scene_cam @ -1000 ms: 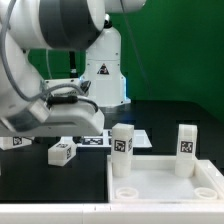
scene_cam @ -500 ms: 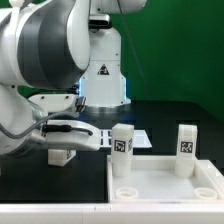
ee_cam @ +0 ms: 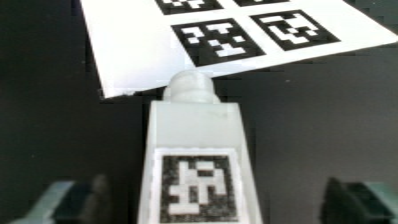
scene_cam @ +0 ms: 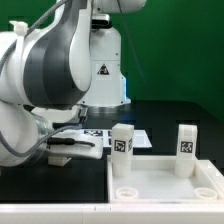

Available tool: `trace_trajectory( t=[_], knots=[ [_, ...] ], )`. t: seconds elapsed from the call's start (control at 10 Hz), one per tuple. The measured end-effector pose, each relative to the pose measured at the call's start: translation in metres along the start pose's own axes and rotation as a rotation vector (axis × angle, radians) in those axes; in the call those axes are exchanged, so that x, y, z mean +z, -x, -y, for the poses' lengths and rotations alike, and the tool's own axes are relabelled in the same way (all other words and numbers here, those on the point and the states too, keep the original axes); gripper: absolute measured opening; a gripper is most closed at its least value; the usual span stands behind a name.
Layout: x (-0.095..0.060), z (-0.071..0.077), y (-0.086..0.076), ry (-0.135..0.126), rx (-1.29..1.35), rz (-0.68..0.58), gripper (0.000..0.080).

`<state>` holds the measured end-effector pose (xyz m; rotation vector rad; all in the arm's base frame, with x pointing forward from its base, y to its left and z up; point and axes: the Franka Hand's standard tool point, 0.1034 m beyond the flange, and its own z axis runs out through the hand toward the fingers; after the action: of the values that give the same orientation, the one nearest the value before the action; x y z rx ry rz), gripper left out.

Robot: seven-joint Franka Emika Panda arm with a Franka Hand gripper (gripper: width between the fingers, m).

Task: Assemble square table

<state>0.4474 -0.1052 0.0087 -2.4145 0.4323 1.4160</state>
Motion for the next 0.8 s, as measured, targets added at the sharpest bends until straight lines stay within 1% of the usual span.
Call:
trace_trajectory(
  t=[0.1, 0.2, 0.3, 0.5, 0.6, 0.7, 0.8],
  knots=[
    [0.000, 0.000, 0.000, 0.001, 0.000, 0.000, 0.0402],
    [0.001, 0.001, 0.000, 0.001, -0.001, 0.001, 0.0402],
    [0.001, 0.001, 0.000, 0.001, -0.001, 0.001, 0.0285],
    [-0.002, 0.002, 0.000, 0.006, -0.016, -0.005, 0.0285],
    [-0.016, 0.007, 0.006, 0.015, -0.065, -0.036, 0.0285],
    [-0.037, 0.014, 0.021, 0.013, -0.103, -0.042, 0.0285],
    [-0.068, 0.023, 0.024, 0.025, -0.151, -0.126, 0.0285]
  ],
)
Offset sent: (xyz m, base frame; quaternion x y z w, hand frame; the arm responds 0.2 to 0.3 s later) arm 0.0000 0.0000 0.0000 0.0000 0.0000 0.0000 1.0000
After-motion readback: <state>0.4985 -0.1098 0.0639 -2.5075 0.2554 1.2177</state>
